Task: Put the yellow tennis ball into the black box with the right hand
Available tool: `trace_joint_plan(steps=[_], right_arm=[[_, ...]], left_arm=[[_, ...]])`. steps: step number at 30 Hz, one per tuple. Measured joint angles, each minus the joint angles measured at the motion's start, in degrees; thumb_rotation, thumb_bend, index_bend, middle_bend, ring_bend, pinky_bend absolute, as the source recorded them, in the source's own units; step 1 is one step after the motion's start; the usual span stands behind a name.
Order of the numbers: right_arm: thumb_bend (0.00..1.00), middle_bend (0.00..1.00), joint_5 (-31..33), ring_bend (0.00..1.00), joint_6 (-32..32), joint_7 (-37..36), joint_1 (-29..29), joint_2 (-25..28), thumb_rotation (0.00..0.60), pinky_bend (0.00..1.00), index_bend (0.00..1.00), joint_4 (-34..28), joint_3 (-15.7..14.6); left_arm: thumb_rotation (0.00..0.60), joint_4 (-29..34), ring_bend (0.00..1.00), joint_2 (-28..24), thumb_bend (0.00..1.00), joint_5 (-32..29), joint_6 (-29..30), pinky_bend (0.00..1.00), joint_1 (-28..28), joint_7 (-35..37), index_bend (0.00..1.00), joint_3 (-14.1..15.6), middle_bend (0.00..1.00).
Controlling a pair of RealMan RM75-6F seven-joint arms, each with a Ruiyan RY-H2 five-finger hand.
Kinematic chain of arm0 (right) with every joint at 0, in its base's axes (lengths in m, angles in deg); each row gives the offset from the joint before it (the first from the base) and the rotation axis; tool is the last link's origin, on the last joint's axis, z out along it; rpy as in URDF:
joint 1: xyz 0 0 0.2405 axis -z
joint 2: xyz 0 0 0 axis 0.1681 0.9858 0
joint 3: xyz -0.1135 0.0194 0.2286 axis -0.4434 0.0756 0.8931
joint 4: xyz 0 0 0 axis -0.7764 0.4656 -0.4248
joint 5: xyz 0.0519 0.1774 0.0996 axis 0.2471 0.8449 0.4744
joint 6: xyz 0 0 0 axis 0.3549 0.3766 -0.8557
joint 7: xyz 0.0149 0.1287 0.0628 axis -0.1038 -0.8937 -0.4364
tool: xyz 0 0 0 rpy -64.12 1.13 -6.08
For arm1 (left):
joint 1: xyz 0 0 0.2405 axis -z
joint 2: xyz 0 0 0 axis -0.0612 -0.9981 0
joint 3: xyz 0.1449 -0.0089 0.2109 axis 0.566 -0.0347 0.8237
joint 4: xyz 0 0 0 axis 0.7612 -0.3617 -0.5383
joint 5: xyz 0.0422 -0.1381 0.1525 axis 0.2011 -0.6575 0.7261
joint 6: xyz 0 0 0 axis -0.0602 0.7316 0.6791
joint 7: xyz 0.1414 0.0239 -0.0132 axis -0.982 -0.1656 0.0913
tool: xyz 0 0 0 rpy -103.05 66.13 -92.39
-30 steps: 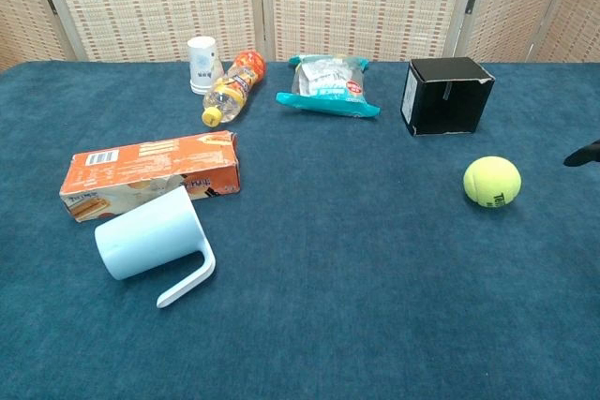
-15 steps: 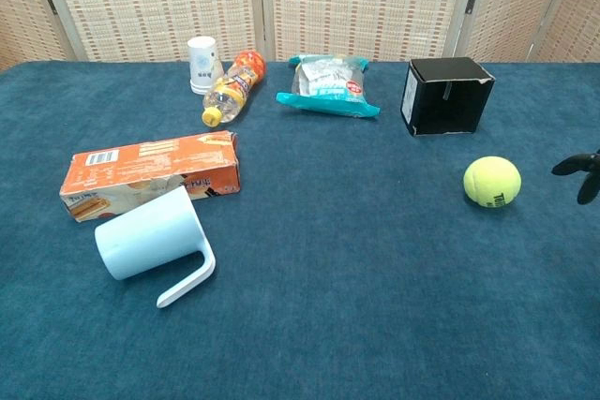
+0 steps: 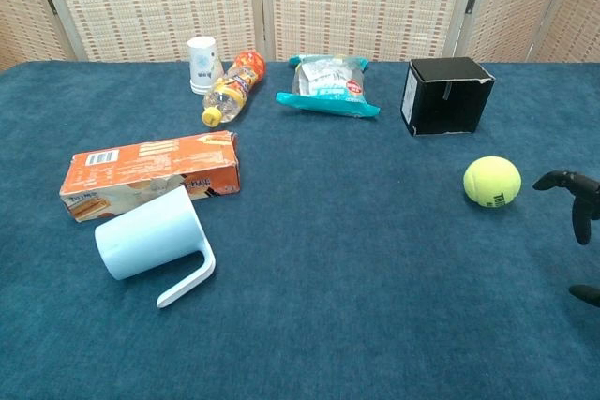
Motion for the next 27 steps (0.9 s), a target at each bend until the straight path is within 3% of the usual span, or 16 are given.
trace_joint_plan(steps=[4,7,12,20,27], right_arm=[[0.10,0.57,0.2,0.43,-0.9,-2.0,-1.3,-2.5,0.600,0.14,0.23,4.5,1.0],[0.10,0.63,0.3,0.45,-1.4,-3.2,-2.1,-4.3,0.600,0.15,0.29,7.4,1.5],[0.17,0.69,0.5,0.49,-1.9,-4.2,-3.2,-7.4,0.600,0.43,0.48,11.4,2.2],[0.21,0.76,0.5,0.54,-1.6,-5.3,-4.9,-11.1,0.600,0.49,0.57,16.1,3.3],[0.20,0.77,4.1,0.55,-6.4,-4.9,-7.0,-11.3,0.600,0.57,0.63,15.7,5.7]], left_arm=[[0.600,0.0,0.08,0.0,0.37,0.0,0.0,0.44,0.0,0.0,0.11,0.0,0.09],[0.600,0.0,0.08,0.0,0.37,0.0,0.0,0.44,0.0,0.0,0.11,0.0,0.09],[0.600,-0.1,0.09,0.0,0.38,-0.2,-0.1,0.44,0.0,0.1,0.11,-0.1,0.09],[0.600,-0.1,0.09,-0.1,0.38,-0.1,-0.1,0.44,0.0,0.2,0.11,-0.1,0.09],[0.600,-0.1,0.09,-0.1,0.38,-0.5,-0.1,0.44,0.0,0.0,0.11,-0.2,0.09]])
